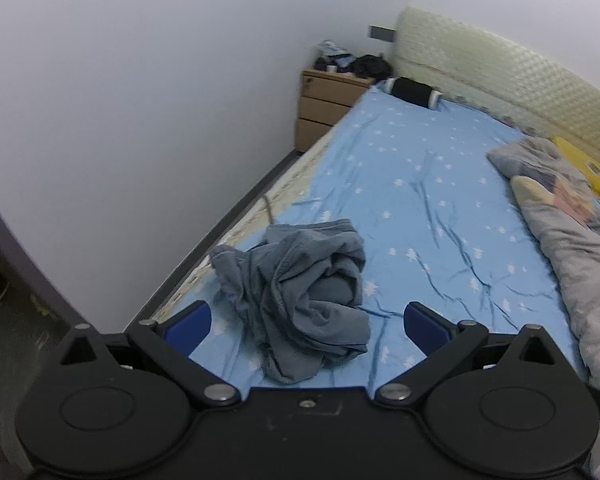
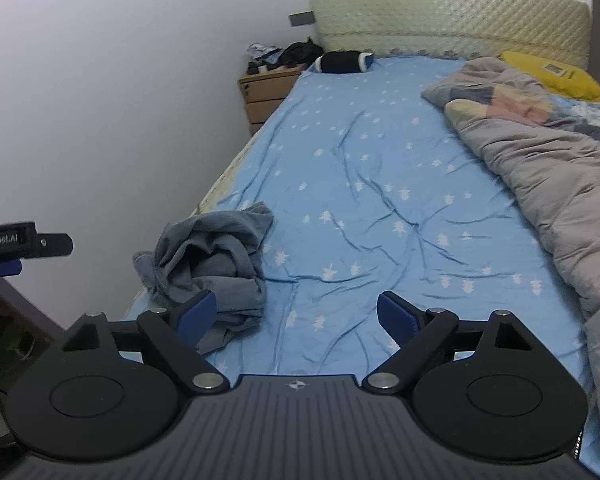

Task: Fold clothes
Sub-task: 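Lower both tools onto the jeans and close both grippers on the fabric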

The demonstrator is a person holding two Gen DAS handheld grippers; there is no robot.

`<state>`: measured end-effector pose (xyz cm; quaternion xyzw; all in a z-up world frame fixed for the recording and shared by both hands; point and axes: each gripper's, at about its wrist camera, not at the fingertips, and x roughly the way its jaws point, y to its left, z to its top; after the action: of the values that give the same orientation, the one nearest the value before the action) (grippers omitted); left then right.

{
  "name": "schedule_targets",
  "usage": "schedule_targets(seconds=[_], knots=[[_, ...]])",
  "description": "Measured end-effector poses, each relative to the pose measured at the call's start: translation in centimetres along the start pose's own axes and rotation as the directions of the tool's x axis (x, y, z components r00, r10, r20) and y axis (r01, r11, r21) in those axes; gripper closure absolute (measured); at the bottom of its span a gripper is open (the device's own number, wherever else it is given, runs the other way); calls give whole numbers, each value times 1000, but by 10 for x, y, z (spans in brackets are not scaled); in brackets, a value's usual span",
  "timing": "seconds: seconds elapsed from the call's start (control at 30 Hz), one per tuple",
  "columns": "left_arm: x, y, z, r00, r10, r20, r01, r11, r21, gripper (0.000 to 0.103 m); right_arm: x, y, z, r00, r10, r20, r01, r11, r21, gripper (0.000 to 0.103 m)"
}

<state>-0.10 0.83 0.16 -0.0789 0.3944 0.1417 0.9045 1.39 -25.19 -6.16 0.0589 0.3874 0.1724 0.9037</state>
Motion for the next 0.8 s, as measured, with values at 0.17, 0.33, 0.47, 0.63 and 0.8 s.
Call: schedule_targets(seconds=[0.17, 0.33, 0.47, 0.63, 0.8], knots=[[5, 6, 5, 997, 72, -6, -72, 995, -66, 0, 10, -14, 8, 997, 74, -33, -75, 997, -15, 14], [24, 31, 15, 996, 79, -29, -83, 987, -137, 0, 38, -12, 26, 990, 115, -76, -116, 993, -5, 14], [56, 58, 31, 995, 89, -34, -93, 984, -151, 0, 73, -1, 45, 986, 130, -107, -130, 991, 13, 14], [120, 104, 62, 997, 62, -38, -67, 984, -166, 2, 130, 30, 70, 984, 115, -135, -111, 993, 32, 14], [197, 149, 83, 996, 13, -89, -29, 984, -178, 5, 200, 59, 93, 981, 77, -176, -58, 992, 111, 14]])
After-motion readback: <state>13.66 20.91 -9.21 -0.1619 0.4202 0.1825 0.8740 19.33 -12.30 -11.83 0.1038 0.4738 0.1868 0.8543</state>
